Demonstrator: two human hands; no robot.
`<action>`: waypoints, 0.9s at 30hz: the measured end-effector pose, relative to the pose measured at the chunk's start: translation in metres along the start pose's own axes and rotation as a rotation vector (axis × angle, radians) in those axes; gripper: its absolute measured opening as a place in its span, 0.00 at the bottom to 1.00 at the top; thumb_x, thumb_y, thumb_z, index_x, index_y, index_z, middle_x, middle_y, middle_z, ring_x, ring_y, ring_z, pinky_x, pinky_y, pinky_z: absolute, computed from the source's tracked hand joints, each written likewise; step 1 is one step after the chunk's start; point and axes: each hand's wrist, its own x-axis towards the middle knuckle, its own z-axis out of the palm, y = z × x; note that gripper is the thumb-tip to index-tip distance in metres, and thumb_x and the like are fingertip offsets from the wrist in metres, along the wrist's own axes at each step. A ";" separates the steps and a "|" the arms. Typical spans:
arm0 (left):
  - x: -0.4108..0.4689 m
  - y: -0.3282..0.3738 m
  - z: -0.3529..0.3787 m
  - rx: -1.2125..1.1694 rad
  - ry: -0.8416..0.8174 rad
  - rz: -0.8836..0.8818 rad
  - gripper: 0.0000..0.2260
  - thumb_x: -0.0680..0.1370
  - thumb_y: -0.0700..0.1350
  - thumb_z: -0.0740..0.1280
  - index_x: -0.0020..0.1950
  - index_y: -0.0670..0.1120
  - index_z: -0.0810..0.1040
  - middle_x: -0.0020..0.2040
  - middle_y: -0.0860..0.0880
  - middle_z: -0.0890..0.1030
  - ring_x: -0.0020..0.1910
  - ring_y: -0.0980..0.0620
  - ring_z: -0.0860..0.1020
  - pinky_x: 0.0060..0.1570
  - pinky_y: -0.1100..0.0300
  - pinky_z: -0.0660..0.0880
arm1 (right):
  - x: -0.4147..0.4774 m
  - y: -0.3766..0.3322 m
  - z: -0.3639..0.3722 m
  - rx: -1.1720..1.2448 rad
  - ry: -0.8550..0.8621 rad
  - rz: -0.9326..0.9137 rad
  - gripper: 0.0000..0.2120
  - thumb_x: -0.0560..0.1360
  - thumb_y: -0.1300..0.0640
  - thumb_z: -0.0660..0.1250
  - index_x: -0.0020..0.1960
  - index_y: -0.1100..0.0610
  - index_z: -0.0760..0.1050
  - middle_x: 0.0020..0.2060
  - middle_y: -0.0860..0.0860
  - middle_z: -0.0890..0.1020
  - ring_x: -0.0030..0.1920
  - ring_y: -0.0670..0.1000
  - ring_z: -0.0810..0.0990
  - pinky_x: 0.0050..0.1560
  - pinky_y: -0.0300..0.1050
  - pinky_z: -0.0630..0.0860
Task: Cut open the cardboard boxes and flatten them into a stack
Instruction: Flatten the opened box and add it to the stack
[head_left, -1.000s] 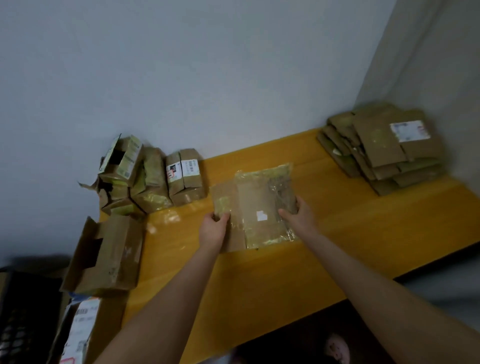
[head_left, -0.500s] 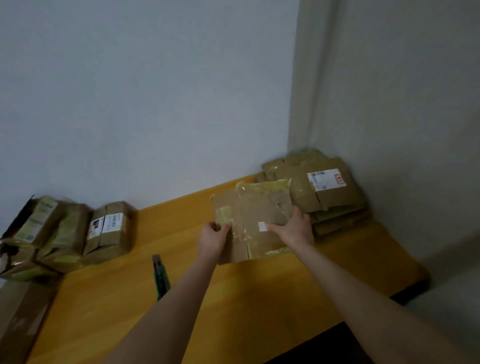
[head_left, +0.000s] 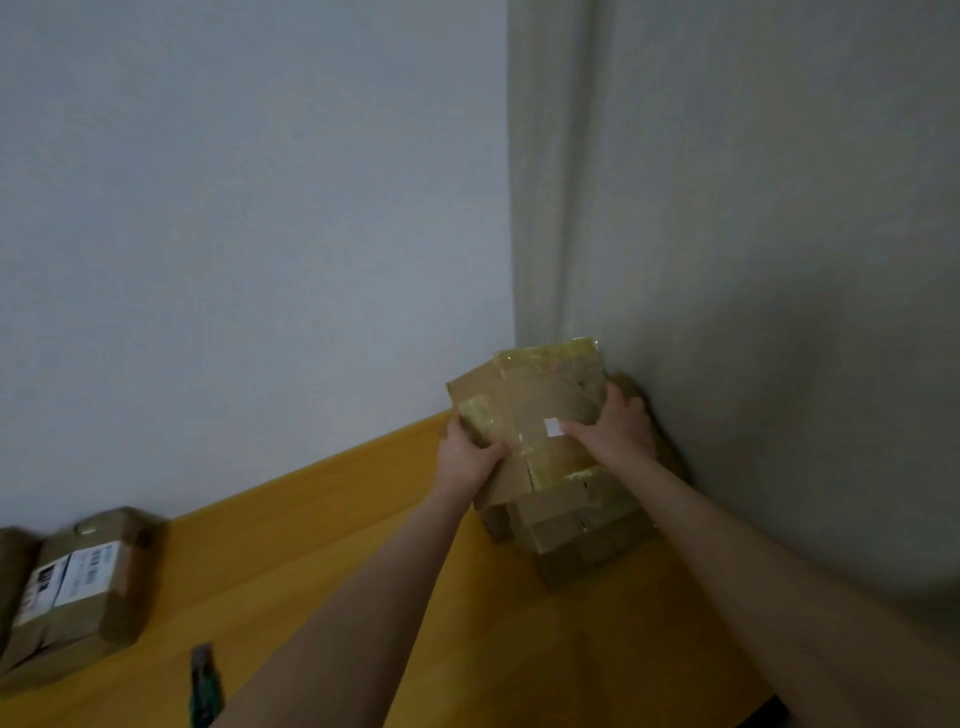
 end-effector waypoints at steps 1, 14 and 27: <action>0.010 0.007 0.008 0.021 -0.012 -0.007 0.39 0.72 0.50 0.75 0.77 0.47 0.57 0.71 0.44 0.68 0.67 0.42 0.71 0.65 0.44 0.71 | 0.014 0.001 -0.003 -0.034 0.002 -0.004 0.43 0.68 0.39 0.73 0.75 0.53 0.57 0.70 0.58 0.65 0.69 0.60 0.66 0.64 0.58 0.69; 0.095 0.043 0.107 0.579 -0.180 -0.034 0.41 0.75 0.59 0.67 0.79 0.44 0.50 0.77 0.39 0.53 0.76 0.39 0.54 0.73 0.46 0.58 | 0.119 0.027 0.020 -0.459 -0.337 -0.227 0.31 0.78 0.39 0.58 0.76 0.49 0.56 0.76 0.54 0.56 0.76 0.61 0.50 0.73 0.61 0.54; 0.041 -0.008 0.001 0.971 0.023 0.004 0.34 0.77 0.51 0.68 0.78 0.47 0.54 0.79 0.42 0.47 0.77 0.43 0.53 0.69 0.48 0.63 | 0.050 -0.036 0.075 -0.474 -0.201 -0.513 0.29 0.77 0.43 0.62 0.74 0.51 0.59 0.76 0.57 0.53 0.76 0.60 0.48 0.75 0.58 0.47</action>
